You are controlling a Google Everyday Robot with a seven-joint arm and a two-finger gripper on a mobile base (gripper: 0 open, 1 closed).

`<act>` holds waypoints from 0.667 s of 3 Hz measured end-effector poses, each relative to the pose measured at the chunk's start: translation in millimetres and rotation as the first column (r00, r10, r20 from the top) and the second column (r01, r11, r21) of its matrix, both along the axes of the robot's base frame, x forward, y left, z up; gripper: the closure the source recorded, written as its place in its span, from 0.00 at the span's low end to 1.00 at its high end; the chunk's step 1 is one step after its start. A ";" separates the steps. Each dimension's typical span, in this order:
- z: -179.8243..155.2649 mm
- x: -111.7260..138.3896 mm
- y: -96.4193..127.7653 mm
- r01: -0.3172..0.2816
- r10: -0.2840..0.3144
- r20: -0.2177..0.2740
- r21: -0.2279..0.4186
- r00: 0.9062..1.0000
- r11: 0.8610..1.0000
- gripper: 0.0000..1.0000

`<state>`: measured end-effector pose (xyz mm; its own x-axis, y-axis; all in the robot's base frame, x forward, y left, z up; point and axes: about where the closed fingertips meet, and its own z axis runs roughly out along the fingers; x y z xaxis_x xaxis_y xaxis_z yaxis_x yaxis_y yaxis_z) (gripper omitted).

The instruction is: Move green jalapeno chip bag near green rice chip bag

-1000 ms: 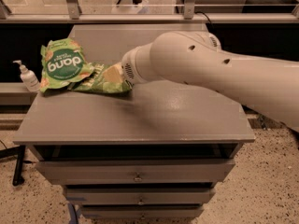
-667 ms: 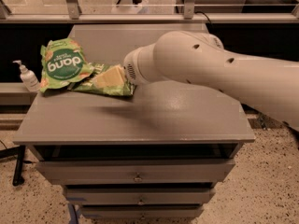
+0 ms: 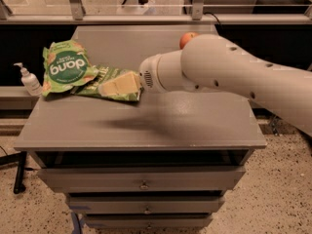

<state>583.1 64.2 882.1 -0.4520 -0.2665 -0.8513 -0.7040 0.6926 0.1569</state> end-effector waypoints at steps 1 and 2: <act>5.6 -23.7 5.5 -0.093 0.100 -0.045 0.126 0.994 0.988 0.00; 18.2 -43.9 -37.2 -0.182 0.185 -0.007 0.164 0.983 0.970 0.00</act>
Offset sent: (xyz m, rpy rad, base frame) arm -0.0637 -0.2309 0.0291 -0.0007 -0.3181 0.2640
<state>539.3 27.1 900.2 -0.4271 -0.2063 -0.8804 -0.8119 0.5160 0.2729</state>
